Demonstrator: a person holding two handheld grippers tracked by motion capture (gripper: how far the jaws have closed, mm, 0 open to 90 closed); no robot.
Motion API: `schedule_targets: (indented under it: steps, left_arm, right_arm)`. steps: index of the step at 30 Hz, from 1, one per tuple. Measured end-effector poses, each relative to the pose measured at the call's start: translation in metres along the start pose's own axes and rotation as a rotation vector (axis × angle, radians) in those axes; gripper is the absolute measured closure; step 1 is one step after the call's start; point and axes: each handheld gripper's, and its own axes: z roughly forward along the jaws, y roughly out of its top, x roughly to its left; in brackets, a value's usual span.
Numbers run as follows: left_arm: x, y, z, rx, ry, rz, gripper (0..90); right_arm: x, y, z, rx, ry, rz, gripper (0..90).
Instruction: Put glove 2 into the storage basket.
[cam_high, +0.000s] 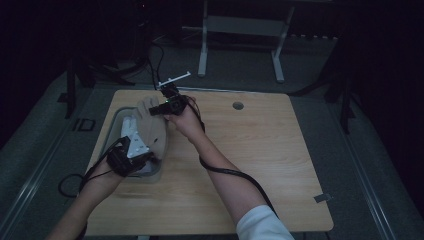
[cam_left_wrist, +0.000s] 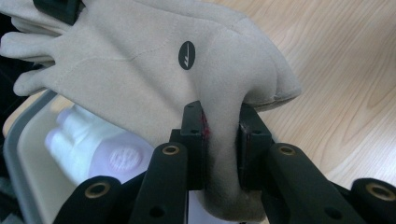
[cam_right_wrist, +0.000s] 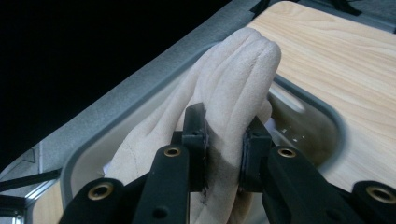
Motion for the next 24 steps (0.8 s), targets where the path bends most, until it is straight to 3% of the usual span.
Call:
schedule_targets:
  steps: [4,12,16,24]
  left_arm:
    - [0.007,-0.012,-0.005,0.016,0.009,-0.02,76.6]
    - [0.013,-0.033,-0.001,0.078,0.002,-0.039,76.6]
    - [0.017,-0.042,0.007,0.106,-0.011,-0.086,76.6]
    - [0.02,-0.049,0.019,0.136,-0.055,-0.112,76.4]
  right_arm:
    - [0.009,0.004,0.016,0.013,0.008,-0.02,76.6]
    - [0.013,0.0,0.049,0.053,0.041,-0.005,76.6]
    - [0.009,-0.007,0.064,0.08,0.024,0.015,76.5]
    - [0.002,-0.018,0.081,0.132,-0.008,0.009,74.6]
